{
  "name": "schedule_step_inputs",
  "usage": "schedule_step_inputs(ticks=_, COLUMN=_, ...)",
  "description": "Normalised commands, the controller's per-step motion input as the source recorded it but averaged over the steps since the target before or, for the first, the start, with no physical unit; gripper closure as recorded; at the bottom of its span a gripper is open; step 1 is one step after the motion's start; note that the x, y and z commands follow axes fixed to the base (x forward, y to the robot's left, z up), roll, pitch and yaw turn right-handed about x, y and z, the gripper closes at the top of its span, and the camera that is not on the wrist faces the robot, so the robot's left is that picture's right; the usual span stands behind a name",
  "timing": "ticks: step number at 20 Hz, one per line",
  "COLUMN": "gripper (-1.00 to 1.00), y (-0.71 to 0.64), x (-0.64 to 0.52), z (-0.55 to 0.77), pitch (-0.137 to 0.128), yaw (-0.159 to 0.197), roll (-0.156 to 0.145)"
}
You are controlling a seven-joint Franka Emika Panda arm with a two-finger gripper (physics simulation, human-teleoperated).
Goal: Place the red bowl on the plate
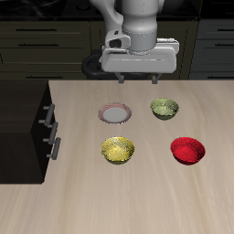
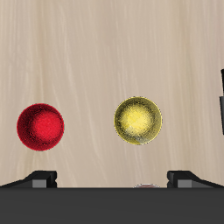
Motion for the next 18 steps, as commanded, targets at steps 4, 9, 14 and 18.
schedule_step_inputs(ticks=4, gripper=-1.00, y=-0.06, x=0.21, z=0.09, pitch=-0.019, yaw=0.033, roll=-0.021)
schedule_step_inputs(ticks=9, gripper=-1.00, y=0.02, x=0.09, z=-0.02, pitch=0.007, yaw=-0.002, roll=0.008)
schedule_step_inputs(ticks=14, gripper=-1.00, y=0.12, x=0.06, z=0.12, pitch=-0.022, yaw=0.026, roll=0.006)
schedule_step_inputs(ticks=18, gripper=-1.00, y=0.11, x=0.01, z=0.14, pitch=-0.036, yaw=0.028, roll=-0.006)
